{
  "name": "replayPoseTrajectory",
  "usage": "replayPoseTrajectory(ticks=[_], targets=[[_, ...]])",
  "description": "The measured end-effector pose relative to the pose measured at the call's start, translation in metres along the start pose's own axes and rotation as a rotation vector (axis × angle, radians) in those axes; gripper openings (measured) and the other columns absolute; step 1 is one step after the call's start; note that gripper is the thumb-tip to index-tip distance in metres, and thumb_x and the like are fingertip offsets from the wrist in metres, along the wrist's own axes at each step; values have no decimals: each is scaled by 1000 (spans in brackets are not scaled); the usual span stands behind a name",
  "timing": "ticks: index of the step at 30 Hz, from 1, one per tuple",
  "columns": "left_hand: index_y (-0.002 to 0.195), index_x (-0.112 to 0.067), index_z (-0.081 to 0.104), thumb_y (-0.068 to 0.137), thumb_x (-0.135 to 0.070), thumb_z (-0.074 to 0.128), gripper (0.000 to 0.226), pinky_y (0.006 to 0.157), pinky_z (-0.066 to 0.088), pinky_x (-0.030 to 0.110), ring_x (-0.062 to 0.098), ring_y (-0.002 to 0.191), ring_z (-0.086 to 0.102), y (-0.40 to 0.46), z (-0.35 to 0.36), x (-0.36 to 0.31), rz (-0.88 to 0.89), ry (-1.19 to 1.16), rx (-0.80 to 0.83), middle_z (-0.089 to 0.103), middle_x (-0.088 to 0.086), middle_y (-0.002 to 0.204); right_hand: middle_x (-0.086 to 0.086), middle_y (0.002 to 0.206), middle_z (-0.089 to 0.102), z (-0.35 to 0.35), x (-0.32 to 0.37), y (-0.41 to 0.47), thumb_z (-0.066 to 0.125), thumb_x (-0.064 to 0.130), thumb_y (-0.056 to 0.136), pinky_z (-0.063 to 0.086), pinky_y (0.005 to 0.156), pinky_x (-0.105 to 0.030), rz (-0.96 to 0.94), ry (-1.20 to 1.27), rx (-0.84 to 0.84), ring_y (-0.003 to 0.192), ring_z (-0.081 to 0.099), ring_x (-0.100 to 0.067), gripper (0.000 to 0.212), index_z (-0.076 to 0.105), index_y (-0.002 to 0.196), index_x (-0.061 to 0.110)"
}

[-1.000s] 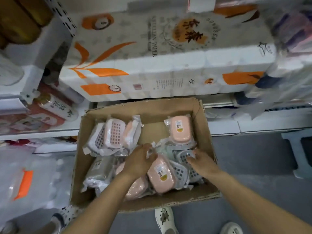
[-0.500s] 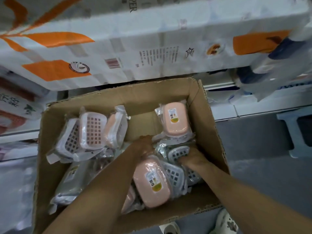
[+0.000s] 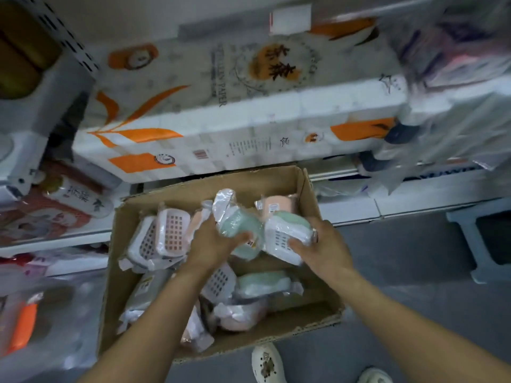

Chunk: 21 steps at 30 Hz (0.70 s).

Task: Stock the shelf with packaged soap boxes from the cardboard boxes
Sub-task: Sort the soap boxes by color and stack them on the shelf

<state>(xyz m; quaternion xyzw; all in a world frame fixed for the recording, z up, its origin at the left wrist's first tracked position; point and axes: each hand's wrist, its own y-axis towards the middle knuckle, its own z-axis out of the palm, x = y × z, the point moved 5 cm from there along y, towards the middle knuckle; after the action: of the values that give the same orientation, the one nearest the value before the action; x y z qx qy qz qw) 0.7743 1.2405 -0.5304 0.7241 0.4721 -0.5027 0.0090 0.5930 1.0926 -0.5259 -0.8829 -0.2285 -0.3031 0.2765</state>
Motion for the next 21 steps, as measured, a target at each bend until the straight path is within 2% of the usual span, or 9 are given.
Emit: replayPoseTrajectory(ticks=[2, 5, 7, 9, 11, 13, 15, 19, 21], targets=[[118, -25, 61, 73, -41, 83, 53, 86, 54, 31, 11, 96, 66, -25, -1, -26, 14, -75, -72, 70, -7, 107, 8, 108, 52, -30, 11, -6, 71, 43, 81, 52, 83, -39, -52, 34, -67, 101, 58, -17, 46, 53, 122, 33], [107, -19, 65, 78, -29, 81, 35, 65, 52, 13, 2, 80, 68, -58, 6, -65, 18, -249, -108, 72, -7, 94, 2, 111, 59, -79, 22, -18, 69, 44, 80, 50, 79, -41, -220, -29, -197, 101, 55, -21, 45, 55, 118, 25], [102, -18, 68, 78, -26, 81, 28, 65, 58, 22, 7, 76, 72, -81, 18, -93, 19, -359, -115, 75, -3, 88, 0, 104, 59, -108, 21, -27, 69, 47, 77, 50, 74, -42, -259, -25, -214, 96, 56, -23, 44, 52, 109, 21], [101, -15, 69, 79, -26, 80, 28, 68, 61, 35, 18, 78, 74, -100, 39, -116, -22, -448, -103, 77, 3, 89, 2, 103, 57, -137, 14, -38, 71, 48, 75, 50, 72, -42, -262, 57, -153, 92, 57, -22, 47, 41, 105, 27], [102, -12, 68, 80, -23, 79, 27, 65, 62, 40, 25, 78, 75, -117, 66, -139, -43, -543, -82, 77, 8, 88, 4, 113, 55, -167, 3, -50, 71, 42, 75, 50, 77, -37, -299, 52, -50, 98, 57, -20, 56, 33, 115, 33], [106, -10, 66, 80, -23, 79, 32, 63, 62, 41, 28, 78, 74, -130, 97, -163, -68, -596, -62, 76, 12, 90, 3, 132, 45, -202, -14, -60, 69, 35, 74, 45, 91, -32, -340, -25, 63, 115, 49, -18, 78, 22, 137, 34], [108, -11, 64, 79, -24, 79, 35, 61, 61, 39, 27, 79, 74, -140, 128, -189, -78, -607, -34, 75, 11, 91, 3, 143, 35, -243, -33, -69, 69, 37, 74, 37, 105, -34, -366, -90, 135, 128, 36, -16, 97, 8, 150, 36], [106, -8, 64, 78, -24, 80, 37, 67, 61, 43, 28, 78, 73, -151, 197, -244, -57, -567, 59, 75, 10, 84, 24, 120, 39, -324, -79, -79, 75, 45, 75, 33, 100, -25, -359, -107, 185, 122, 32, -9, 100, 8, 150, 50], [107, -9, 67, 79, -29, 79, 36, 70, 61, 43, 29, 77, 74, -158, 238, -271, -32, -545, 125, 76, 11, 84, 27, 128, 40, -359, -106, -80, 76, 51, 73, 32, 99, -22, -331, -46, 152, 124, 32, -5, 98, 11, 145, 58]])
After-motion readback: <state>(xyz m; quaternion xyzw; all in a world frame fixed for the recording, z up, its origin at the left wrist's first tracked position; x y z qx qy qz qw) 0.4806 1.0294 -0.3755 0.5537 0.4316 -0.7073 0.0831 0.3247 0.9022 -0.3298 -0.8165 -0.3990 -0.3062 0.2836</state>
